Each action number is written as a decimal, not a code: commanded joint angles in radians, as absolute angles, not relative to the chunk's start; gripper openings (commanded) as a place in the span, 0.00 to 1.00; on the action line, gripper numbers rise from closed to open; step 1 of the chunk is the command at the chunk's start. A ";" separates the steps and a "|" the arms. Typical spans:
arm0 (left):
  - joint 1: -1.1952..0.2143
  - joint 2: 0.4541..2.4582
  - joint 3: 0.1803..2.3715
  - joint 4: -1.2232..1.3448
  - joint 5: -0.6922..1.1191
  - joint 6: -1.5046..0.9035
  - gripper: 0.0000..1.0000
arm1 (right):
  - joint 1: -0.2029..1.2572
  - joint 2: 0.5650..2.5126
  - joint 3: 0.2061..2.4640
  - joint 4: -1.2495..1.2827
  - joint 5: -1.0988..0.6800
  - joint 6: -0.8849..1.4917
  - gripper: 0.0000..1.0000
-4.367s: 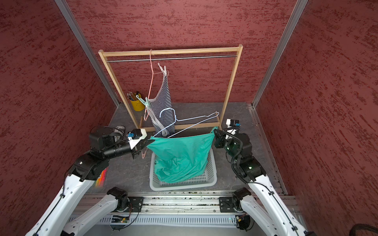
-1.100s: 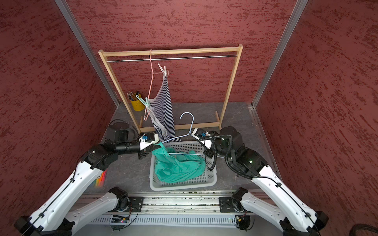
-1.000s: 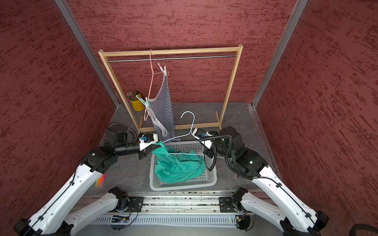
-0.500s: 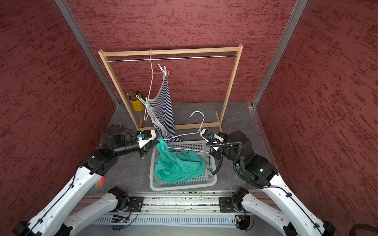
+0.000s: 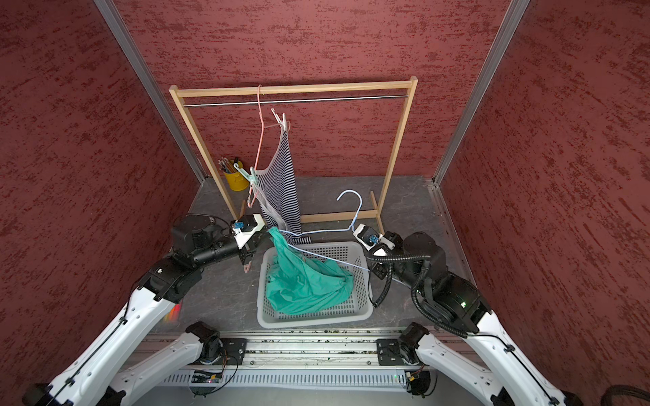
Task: Remove the clothespins securing tank tops to the hanger
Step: Remove the tank top from the hanger.
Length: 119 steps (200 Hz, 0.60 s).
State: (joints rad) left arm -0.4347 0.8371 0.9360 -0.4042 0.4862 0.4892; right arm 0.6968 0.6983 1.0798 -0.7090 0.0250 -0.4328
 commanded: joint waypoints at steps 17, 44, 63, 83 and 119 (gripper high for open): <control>-0.407 0.830 0.914 -0.456 0.439 0.478 0.00 | 0.679 0.658 1.133 -0.683 0.200 -0.383 0.00; -0.403 0.852 0.935 -0.509 0.402 0.474 0.00 | 0.679 0.629 1.150 -0.674 0.247 -0.377 0.00; -0.396 0.868 0.944 -0.526 0.342 0.450 0.00 | 0.679 0.600 1.147 -0.638 0.317 -0.373 0.00; -0.394 0.873 0.942 -0.539 0.347 0.453 0.00 | 0.680 0.578 1.131 -0.604 0.352 -0.373 0.00; -0.383 0.838 0.918 -0.485 0.355 0.416 0.21 | 0.679 0.581 1.120 -0.600 0.344 -0.374 0.00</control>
